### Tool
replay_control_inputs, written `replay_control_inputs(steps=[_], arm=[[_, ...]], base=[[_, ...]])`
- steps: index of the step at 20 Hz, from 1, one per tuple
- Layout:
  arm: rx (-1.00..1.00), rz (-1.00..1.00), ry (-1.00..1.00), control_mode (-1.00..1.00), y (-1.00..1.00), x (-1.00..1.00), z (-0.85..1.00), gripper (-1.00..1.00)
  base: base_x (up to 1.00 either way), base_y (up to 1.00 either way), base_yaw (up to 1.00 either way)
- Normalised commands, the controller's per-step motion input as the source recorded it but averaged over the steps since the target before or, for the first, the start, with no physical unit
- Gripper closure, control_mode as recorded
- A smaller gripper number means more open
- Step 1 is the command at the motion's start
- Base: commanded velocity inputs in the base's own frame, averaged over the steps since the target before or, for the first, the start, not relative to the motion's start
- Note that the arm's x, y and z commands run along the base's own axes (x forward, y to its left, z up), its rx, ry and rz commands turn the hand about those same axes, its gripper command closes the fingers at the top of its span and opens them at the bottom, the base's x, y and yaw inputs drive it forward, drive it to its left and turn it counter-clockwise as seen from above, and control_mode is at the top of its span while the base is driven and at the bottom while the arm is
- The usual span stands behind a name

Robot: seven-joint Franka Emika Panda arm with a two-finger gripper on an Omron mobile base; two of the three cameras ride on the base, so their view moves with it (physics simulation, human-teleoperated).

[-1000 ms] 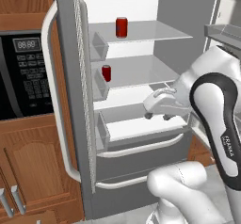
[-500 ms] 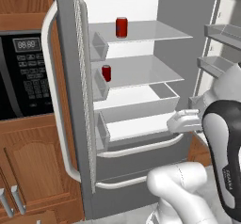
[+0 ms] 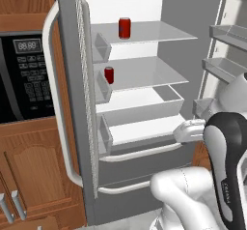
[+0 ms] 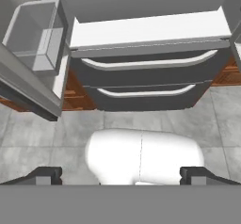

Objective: Open the fridge, grab two sodas, and place both sodas inside the bowl with ice on the dining counter.

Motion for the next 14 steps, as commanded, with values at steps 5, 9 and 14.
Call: replay_control_inputs(steps=[5,9,14], arm=[[0.00,0.00,0.00,-1.00,0.00,0.13,0.00,-1.00],[0.00,0.00,0.00,1.00,0.00,0.08,0.00,-1.00],[0.00,0.00,0.00,1.00,0.00,0.00,0.00,-1.00]], base=[[0.00,0.00,0.00],[0.33,0.00,-0.01],[0.69,0.02,-0.02]])
